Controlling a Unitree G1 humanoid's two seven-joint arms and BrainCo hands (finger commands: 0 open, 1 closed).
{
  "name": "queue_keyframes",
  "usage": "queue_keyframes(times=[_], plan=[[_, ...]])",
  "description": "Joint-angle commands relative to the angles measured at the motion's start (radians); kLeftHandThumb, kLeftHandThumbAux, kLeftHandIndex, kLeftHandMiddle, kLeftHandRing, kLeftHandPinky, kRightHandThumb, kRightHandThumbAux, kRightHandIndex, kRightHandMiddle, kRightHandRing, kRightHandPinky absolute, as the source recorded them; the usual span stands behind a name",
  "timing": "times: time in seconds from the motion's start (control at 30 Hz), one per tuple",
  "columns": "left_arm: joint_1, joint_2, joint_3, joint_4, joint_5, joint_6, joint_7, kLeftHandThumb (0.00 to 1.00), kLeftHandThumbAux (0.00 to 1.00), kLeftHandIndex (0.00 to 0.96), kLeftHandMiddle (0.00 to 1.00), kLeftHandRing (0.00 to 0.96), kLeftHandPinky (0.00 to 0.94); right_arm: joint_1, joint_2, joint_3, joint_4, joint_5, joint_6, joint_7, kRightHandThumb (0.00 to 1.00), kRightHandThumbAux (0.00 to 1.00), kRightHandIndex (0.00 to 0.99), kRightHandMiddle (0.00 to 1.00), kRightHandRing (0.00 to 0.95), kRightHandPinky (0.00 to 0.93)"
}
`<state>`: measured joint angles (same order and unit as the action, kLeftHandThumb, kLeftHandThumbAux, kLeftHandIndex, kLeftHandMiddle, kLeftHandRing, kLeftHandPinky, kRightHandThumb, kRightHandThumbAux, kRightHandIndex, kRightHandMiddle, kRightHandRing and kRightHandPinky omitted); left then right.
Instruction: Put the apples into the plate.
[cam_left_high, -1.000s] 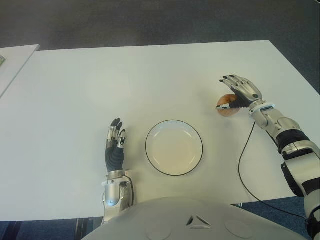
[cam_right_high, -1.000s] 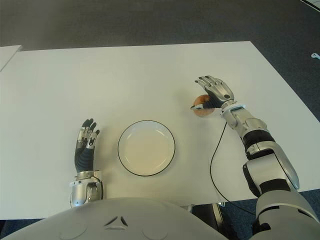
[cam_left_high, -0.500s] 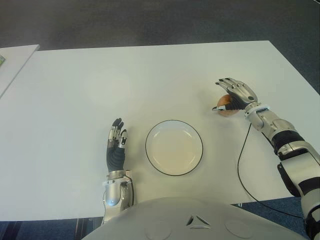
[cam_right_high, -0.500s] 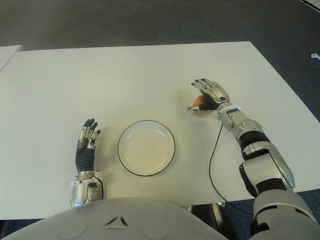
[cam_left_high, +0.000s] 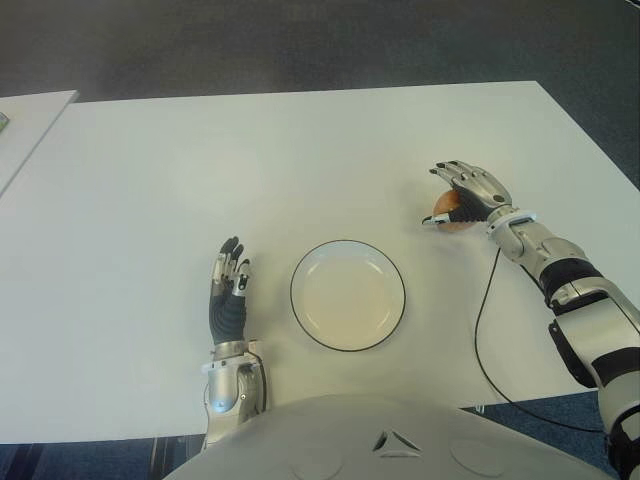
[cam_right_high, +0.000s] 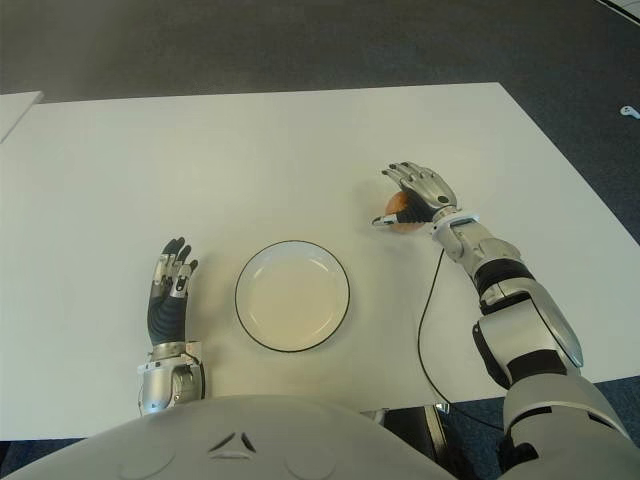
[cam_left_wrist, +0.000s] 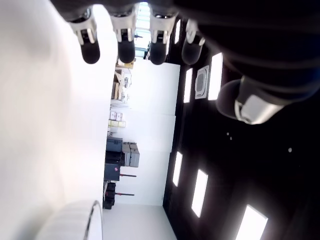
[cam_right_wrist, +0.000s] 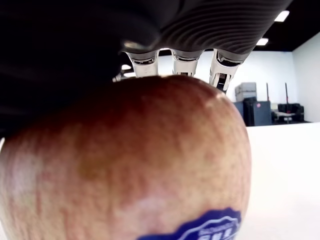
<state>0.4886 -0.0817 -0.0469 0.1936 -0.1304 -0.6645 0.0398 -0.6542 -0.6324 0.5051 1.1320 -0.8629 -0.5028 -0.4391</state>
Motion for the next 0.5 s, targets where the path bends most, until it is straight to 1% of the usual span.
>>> queue_keyframes(times=[0.03,0.17,0.27,0.43,0.5], plan=[[-0.006,-0.024,0.033,0.122,-0.031,0.032,-0.013,0.242,0.416,0.102,0.082,0.036,0.034,-0.002,0.030,0.037,0.049,-0.013,0.014,0.003,0.145,0.374,0.030,0.039,0.000,0.000],[-0.010,-0.026,0.034,0.127,0.001,0.021,0.012,0.224,0.442,0.076,0.060,0.022,0.025,0.001,0.040,0.060,0.067,-0.017,0.019,0.002,0.137,0.364,0.036,0.043,0.000,0.000],[0.004,-0.021,0.035,0.111,0.014,0.021,0.021,0.214,0.456,0.067,0.052,0.016,0.022,0.004,0.044,0.070,0.075,-0.016,0.016,-0.001,0.139,0.362,0.041,0.047,0.000,0.000],[0.014,-0.017,0.032,0.097,0.018,0.029,0.021,0.209,0.431,0.063,0.058,0.022,0.040,0.010,0.048,0.083,0.086,-0.012,0.014,-0.001,0.158,0.374,0.046,0.050,0.000,0.000],[0.011,-0.017,0.033,0.102,0.003,0.027,0.009,0.212,0.424,0.063,0.060,0.023,0.033,0.014,0.052,0.088,0.094,-0.010,0.017,0.003,0.164,0.382,0.045,0.049,0.000,0.000]])
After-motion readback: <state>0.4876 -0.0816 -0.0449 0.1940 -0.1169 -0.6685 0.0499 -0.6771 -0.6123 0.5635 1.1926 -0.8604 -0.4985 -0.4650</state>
